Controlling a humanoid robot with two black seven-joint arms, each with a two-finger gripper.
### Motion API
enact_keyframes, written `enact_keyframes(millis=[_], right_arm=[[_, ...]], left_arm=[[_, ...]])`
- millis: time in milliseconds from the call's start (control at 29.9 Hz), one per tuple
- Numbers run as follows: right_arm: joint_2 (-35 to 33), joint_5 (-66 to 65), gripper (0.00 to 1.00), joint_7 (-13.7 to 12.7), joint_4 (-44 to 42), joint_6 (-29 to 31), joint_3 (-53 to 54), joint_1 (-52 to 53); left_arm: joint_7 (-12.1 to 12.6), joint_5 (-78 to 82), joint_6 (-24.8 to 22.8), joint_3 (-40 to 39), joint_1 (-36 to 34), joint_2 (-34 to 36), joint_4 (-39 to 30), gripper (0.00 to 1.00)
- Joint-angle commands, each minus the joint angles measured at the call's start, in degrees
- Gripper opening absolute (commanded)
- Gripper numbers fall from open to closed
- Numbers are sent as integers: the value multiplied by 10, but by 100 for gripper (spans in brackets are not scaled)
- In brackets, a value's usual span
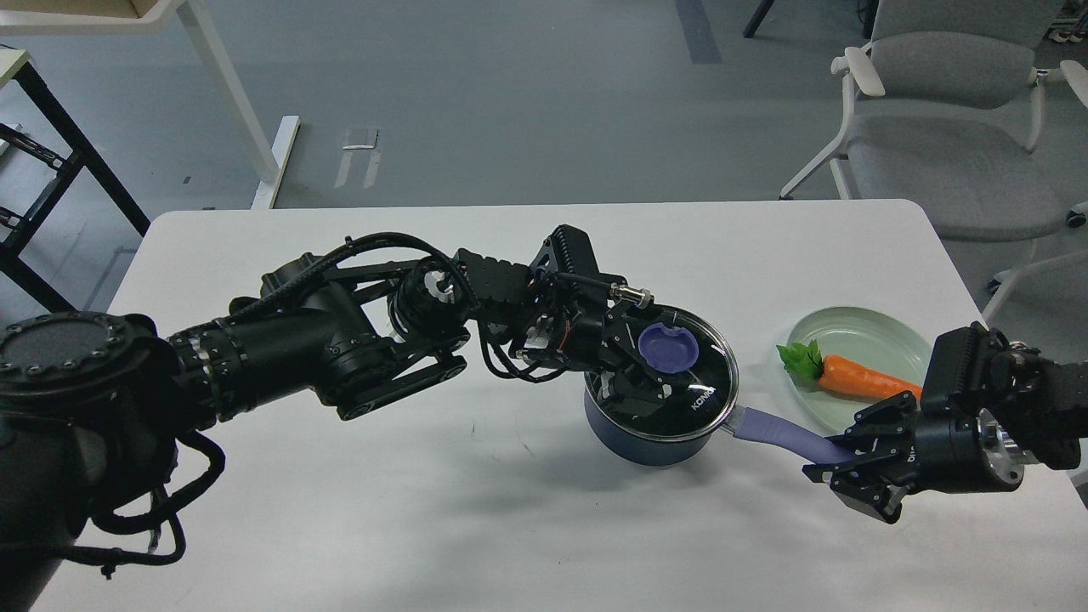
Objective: Open pot lid
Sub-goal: 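Grasp the purple knob of the glass lid with the left gripper and lift, then carry the glass lid away from the pan and lower it onto the table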
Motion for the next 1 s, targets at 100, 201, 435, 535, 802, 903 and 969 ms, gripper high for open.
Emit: enact_keyframes(millis=[100, 201, 435, 535, 802, 903, 969], right_arm=[[-1, 0, 30, 0, 0, 0, 0, 0], [-1, 0, 30, 0, 0, 0, 0, 0], [-1, 1, 30, 0, 0, 0, 0, -2], [-2, 1, 30, 0, 0, 0, 0, -2], [-9, 4, 30, 0, 0, 0, 0, -3], [-9, 4, 30, 0, 0, 0, 0, -3], [-10, 4, 30, 0, 0, 0, 0, -3]], left_arm=[[0, -2, 0, 0, 1, -3, 1, 76], [0, -1, 2, 0, 1, -3, 1, 56], [0, -2, 21, -1, -1, -2, 0, 31], [0, -3, 22, -4, -11, 0, -8, 31], [0, -71, 67, -4, -54, 116, -96, 33], [0, -80, 89, -4, -54, 196, -133, 33], [0, -90, 91, -2, -47, 256, -166, 33]])
